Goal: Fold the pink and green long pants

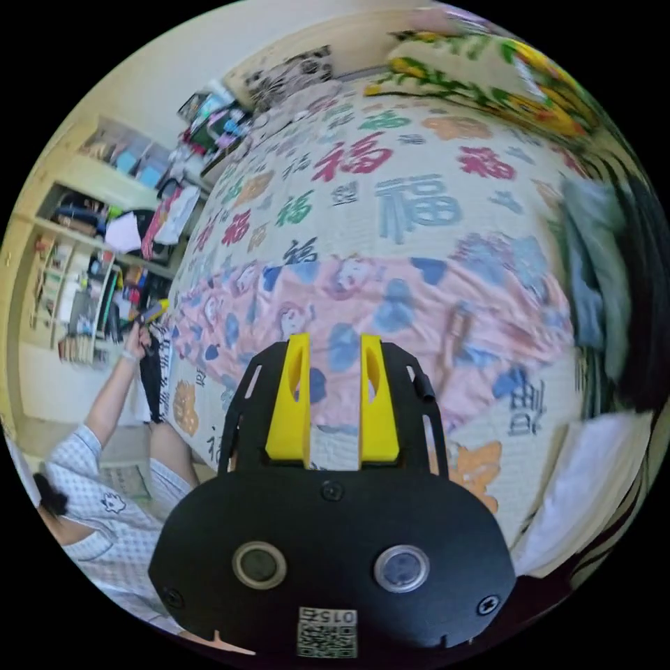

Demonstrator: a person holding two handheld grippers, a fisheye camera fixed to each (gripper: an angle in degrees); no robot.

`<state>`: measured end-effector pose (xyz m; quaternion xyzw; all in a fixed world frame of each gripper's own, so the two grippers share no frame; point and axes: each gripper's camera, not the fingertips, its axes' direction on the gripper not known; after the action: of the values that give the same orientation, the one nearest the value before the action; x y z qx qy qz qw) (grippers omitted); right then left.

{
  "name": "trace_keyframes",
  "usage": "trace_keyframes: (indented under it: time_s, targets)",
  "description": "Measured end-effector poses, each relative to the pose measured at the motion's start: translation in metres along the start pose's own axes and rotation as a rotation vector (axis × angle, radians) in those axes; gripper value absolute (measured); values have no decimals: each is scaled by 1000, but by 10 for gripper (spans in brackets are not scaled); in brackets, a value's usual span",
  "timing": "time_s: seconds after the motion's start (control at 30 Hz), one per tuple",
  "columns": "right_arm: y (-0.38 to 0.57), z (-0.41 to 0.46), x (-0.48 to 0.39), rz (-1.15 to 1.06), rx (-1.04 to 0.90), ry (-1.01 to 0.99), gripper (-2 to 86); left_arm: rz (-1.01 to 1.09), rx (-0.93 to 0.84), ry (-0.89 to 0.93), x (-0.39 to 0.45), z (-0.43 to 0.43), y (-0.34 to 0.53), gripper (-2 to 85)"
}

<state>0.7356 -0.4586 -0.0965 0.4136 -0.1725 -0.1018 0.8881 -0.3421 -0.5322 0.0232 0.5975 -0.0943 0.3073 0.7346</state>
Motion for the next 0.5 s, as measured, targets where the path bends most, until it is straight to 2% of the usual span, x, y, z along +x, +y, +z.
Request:
trace_keyframes:
  time_s: [0.1, 0.27, 0.37, 0.5]
  targets:
    - [-48, 53, -53, -128, -62, 83, 103, -3, -32, -54, 1, 23, -19, 112]
    - [-103, 127, -72, -117, -167, 222, 94, -47, -61, -61, -14, 36, -27, 61]
    - [-116, 164, -65, -54, -242, 199, 85, -39, -33, -9, -25, 26, -21, 9]
    - [-113, 177, -63, -3, -203, 127, 23, 27, 79, 79, -31, -20, 3, -4]
